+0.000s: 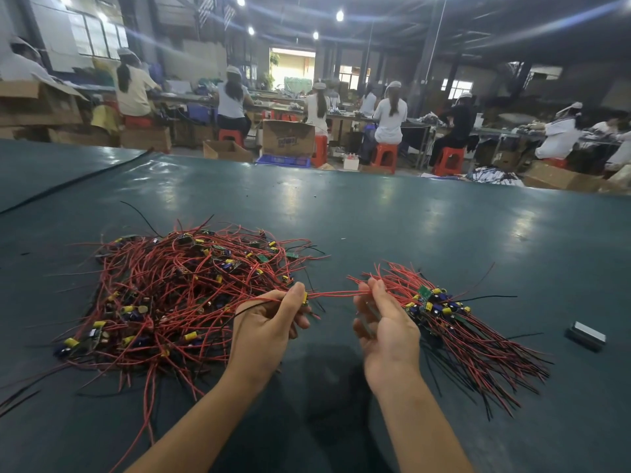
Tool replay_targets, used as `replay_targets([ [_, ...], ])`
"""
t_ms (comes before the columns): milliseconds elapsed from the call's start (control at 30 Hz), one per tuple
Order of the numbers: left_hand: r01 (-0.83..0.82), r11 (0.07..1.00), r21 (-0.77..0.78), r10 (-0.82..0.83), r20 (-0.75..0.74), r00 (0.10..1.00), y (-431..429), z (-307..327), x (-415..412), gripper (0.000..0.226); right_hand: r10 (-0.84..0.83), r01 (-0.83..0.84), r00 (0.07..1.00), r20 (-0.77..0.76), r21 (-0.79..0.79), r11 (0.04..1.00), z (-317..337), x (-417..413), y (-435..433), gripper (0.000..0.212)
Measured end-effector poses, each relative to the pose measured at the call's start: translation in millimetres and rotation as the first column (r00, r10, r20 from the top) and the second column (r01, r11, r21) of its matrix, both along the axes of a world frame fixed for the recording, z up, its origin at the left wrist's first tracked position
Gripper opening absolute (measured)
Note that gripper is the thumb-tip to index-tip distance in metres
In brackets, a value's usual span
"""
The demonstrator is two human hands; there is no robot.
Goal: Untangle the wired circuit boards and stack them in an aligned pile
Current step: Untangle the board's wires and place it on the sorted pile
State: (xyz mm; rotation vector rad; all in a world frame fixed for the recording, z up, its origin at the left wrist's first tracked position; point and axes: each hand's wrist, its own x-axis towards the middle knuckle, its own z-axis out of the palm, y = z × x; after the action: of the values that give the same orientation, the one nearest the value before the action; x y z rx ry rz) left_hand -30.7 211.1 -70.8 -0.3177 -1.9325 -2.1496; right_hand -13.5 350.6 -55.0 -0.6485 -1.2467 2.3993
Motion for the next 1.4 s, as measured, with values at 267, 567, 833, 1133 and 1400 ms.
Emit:
replay_targets([
  [267,-0.007,0.998,0.058,0.005,0.033,0.999,-2,3,-3,0.036,-0.06,0.056,0.997,-0.044,-0.079,0.995,4,4,-3,0.012],
  [567,0.006,0.998,0.069,-0.007,0.017,1.0,-3,3,-4,0.037,-0.018,0.001,0.993,-0.116,-0.142,0.99,7,4,1,0.012],
  [833,0.253,0.868,0.427,-0.367,0.209,0.906,-11,14,-6,0.047,0.183,-0.229,0.963,-0.198,-0.237,0.944,-2,5,12,0.065],
  [1133,0.706,0.65,0.281,-0.76,0.234,0.607,-8,18,8,0.057,0.668,-0.633,0.743,-0.029,0.292,0.717,-6,9,-24,0.053],
  [1400,0.637,0.741,0.213,-0.666,0.354,0.656,-9,12,5,0.045,0.652,-0.626,0.757,-0.049,0.234,0.744,-2,13,-25,0.036],
])
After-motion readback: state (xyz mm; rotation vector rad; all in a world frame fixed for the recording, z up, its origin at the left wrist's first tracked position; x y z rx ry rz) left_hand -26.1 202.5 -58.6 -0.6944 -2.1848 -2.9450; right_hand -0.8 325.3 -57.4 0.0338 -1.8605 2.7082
